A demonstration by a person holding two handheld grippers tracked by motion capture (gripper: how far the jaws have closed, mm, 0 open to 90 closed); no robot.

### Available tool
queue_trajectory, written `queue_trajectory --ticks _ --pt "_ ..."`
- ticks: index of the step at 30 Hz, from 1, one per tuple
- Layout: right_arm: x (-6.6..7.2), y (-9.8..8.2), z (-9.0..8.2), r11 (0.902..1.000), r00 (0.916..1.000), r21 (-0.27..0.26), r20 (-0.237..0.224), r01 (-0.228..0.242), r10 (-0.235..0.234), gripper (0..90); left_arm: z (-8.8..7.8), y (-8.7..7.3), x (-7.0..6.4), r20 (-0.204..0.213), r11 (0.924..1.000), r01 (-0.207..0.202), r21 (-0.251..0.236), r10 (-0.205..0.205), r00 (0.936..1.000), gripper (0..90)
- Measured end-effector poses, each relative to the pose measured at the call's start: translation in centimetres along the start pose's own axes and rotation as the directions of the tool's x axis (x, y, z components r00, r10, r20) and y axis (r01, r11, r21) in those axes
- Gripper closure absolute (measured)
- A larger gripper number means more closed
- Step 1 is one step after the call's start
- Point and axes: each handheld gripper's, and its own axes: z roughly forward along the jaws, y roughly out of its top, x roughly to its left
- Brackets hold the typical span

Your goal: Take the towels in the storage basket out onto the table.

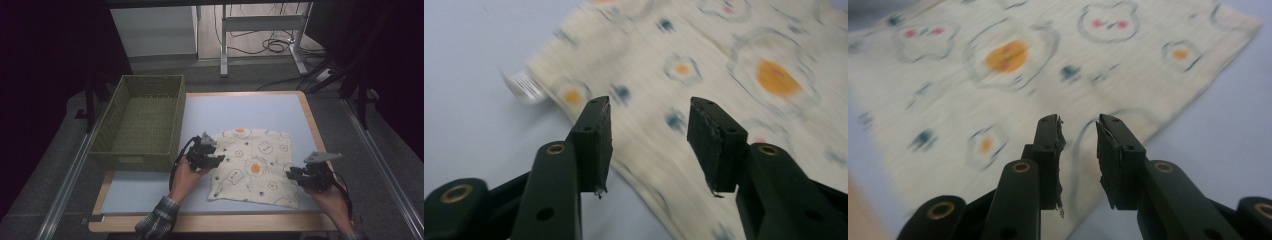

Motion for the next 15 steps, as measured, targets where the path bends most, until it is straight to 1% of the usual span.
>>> queue_trajectory --ticks 1,3,5,6,7,8,9,10,11,12,13,14,15 --pt "-1.2 0.9 0.9 1.0 0.9998 -0.003 0.017 -0.007 0.008 70.8 0.7 1.3 1.1 -0.017 0.9998 0.018 -0.008 -0.018 0.9997 56.2" --pt "-2.5 1.7 1.7 0.9997 0.9992 -0.011 0.033 -0.021 0.021 70.8 1.4 2.4 2.2 -0.037 0.9993 0.036 -0.013 -0.037 0.9986 60.5" --pt "-3.7 2.7 2.5 0.9989 0.998 -0.019 0.045 -0.043 0.044 71.1 2.1 3.3 3.3 -0.063 0.9988 0.048 -0.012 -0.048 0.9968 63.8" --pt "-3.7 2.7 2.5 0.9989 0.998 -0.019 0.045 -0.043 0.044 71.1 2.1 3.3 3.3 -0.063 0.9988 0.048 -0.012 -0.048 0.9968 66.1" --pt "-4.3 3.1 2.9 0.9984 0.9971 -0.022 0.053 -0.053 0.054 72.4 2.5 3.7 3.9 -0.071 0.9984 0.055 -0.01 -0.055 0.9959 66.1" --pt "-5.4 4.2 3.7 0.9974 0.9949 -0.031 0.076 -0.065 0.067 74.7 3.2 4.2 4.8 -0.082 0.9977 0.068 -0.007 -0.068 0.9943 68.0" --pt "-5.9 4.5 4.0 0.997 0.9939 -0.032 0.084 -0.07 0.073 75.3 3.2 4.2 4.8 -0.082 0.9977 0.068 -0.007 -0.068 0.9943 68.5" --pt "-6.5 5.2 4.5 0.9961 0.9915 -0.03 0.099 -0.083 0.085 76.3 4.2 4.5 5.6 -0.098 0.9973 0.073 0.01 -0.072 0.9926 68.7" --pt "-6.5 5.2 4.5 0.9961 0.9915 -0.03 0.099 -0.083 0.085 76.3 4.2 4.5 5.6 -0.098 0.9973 0.073 0.01 -0.072 0.9926 68.4" --pt "-7.5 6.0 5.4 0.9956 0.9875 -0.032 0.129 -0.088 0.091 77.0 5.1 4.5 6.3 -0.102 0.9962 0.085 0.018 -0.083 0.9913 67.0" --pt "-8.0 6.3 5.8 0.9949 0.9843 -0.027 0.146 -0.097 0.1 77.0 5.1 4.5 6.3 -0.102 0.9962 0.085 0.018 -0.083 0.9913 66.1" --pt "-8.6 6.6 6.3 0.994 0.9814 -0.024 0.157 -0.107 0.11 77.0 5.9 4.2 6.8 -0.094 0.9939 0.107 0.026 -0.104 0.9901 64.5" --pt "-9.0 6.8 6.7 0.9933 0.9787 -0.019 0.17 -0.114 0.115 77.0 6.4 4.1 7.0 -0.089 0.9932 0.111 0.033 -0.108 0.9901 62.6"
